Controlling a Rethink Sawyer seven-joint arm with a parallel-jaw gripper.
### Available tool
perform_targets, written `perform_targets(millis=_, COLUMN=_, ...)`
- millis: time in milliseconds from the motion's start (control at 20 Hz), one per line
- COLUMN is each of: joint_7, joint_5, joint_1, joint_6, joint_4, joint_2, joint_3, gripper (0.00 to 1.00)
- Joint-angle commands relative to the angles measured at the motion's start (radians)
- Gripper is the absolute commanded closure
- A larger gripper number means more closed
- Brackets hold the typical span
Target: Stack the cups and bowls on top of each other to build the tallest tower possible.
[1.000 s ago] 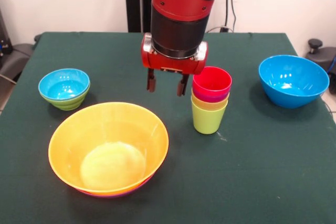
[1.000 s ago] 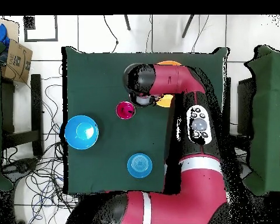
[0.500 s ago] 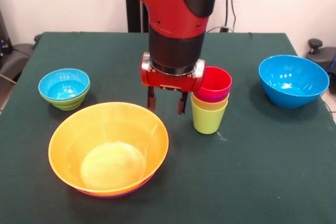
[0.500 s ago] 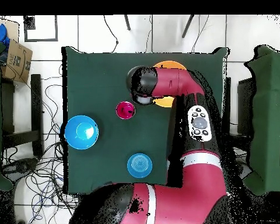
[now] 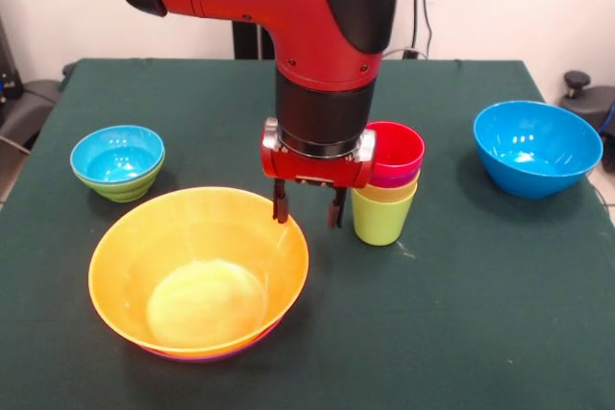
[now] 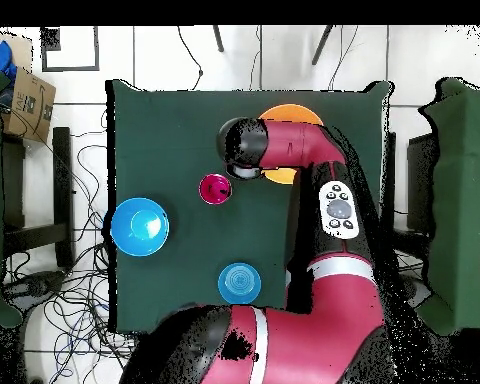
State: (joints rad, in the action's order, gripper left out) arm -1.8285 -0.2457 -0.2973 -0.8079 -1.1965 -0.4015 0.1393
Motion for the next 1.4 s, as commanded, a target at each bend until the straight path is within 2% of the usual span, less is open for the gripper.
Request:
perform_targets(millis=50, joint_7=-0.078, joint_5=0.008, joint_1=0.021, joint_6=0.063, joint_4=0.047, joint_2=0.027, joint_3=0.044, gripper=0.0)
perform_targets(millis=850, joint_7=-0.13, joint_5=0.014, joint_1=0.054, joint_6=0.133, joint_4=0.086, joint_2=0.092, joint_3=0.014, gripper=0.0)
perform_targets(millis=1200, joint_7=-0.122, joint_5=0.015, joint_1=0.06, joint_6=0.119, joint_4=0.095, joint_2=0.093, joint_3=-0.002, gripper=0.0)
perform_targets(millis=1400, joint_7=-0.13, joint_5=0.008, joint_1=0.074, joint_6=0.079, joint_4=0.129, joint_2=0.091, joint_3=-0.034, gripper=0.0)
